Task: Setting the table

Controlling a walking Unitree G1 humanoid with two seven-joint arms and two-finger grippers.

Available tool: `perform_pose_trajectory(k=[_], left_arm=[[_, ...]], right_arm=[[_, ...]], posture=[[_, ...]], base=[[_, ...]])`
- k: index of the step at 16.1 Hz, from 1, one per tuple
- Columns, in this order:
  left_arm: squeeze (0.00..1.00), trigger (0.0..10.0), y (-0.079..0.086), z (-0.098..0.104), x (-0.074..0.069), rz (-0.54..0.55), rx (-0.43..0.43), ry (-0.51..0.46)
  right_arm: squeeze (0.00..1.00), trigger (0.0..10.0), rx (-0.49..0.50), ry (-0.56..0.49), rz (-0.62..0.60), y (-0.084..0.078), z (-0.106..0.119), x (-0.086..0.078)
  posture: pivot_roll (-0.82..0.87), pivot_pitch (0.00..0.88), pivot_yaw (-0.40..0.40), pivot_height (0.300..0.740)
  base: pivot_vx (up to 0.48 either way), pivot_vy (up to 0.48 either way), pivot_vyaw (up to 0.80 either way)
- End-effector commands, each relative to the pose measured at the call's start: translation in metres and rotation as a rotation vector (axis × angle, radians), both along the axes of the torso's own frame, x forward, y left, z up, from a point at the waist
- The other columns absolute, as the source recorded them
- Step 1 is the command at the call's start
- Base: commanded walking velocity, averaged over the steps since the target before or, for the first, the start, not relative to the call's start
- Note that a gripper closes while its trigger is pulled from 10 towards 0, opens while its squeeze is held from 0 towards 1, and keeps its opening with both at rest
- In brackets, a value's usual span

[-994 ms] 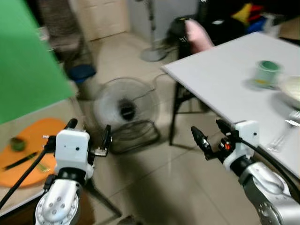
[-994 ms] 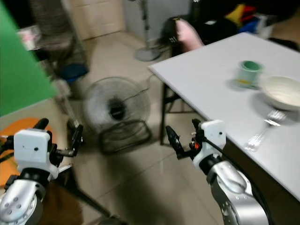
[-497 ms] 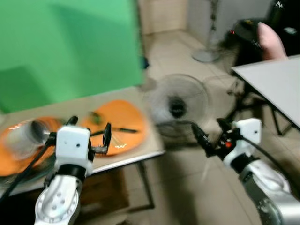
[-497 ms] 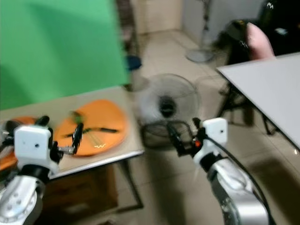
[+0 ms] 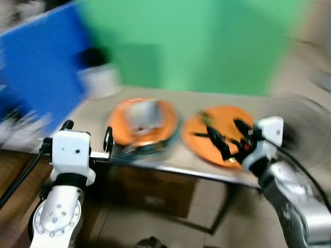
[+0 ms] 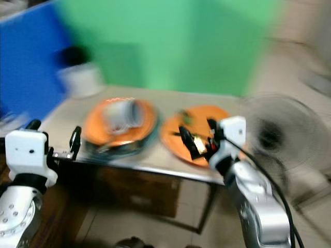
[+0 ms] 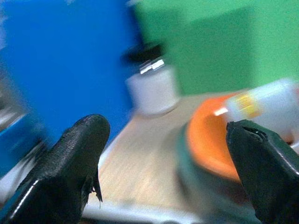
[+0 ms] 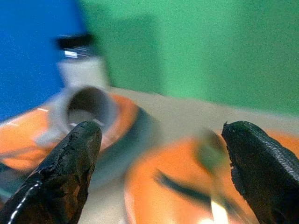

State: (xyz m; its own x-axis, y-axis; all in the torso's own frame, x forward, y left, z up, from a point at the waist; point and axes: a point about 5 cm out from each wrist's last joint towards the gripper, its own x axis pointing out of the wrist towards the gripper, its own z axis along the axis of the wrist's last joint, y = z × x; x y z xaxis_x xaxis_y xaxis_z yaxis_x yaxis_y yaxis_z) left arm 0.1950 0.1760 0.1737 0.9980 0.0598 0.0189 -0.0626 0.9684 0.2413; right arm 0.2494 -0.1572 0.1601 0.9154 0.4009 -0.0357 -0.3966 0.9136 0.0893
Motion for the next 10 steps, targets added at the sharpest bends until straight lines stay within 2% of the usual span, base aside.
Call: perform_pose_trajectory(k=[1,3,7,9,10], left_arm=[[0.00,10.0,-0.002,0.001,0.000,-0.006,-0.017,0.004],[0.00,10.0,-0.002,0.002,0.000,-0.017,-0.015,0.007],[0.00,10.0,-0.012,0.000,0.002,-0.124,-0.010,0.034],[0.00,10.0,-0.013,0.002,0.004,-0.143,-0.014,0.030],[0.00,10.0,-0.015,0.002,0.005,-0.171,-0.013,0.035]], right_arm=[[1.00,10.0,0.001,0.023,-0.005,-0.002,-0.003,0.001],[1.00,10.0,0.004,0.040,-0.039,-0.002,-0.003,0.004],[1.00,10.0,-0.041,0.056,-0.040,0.003,0.000,0.009],[1.00,10.0,-0.032,0.085,-0.054,0.003,-0.001,0.010],[0.71,10.0,-0.055,0.092,-0.065,0.001,0.000,0.011]], posture=[[0.02,0.046,0.048,0.740],[0.02,0.048,0.041,0.740],[0.02,0.052,0.034,0.740],[0.01,0.052,0.034,0.740],[0.01,0.052,0.034,0.740]], base=[[0.000,0.000,0.80],[0.000,0.000,0.00],[0.000,0.000,0.00],[0.000,0.000,-0.80],[0.000,0.000,-0.80]])
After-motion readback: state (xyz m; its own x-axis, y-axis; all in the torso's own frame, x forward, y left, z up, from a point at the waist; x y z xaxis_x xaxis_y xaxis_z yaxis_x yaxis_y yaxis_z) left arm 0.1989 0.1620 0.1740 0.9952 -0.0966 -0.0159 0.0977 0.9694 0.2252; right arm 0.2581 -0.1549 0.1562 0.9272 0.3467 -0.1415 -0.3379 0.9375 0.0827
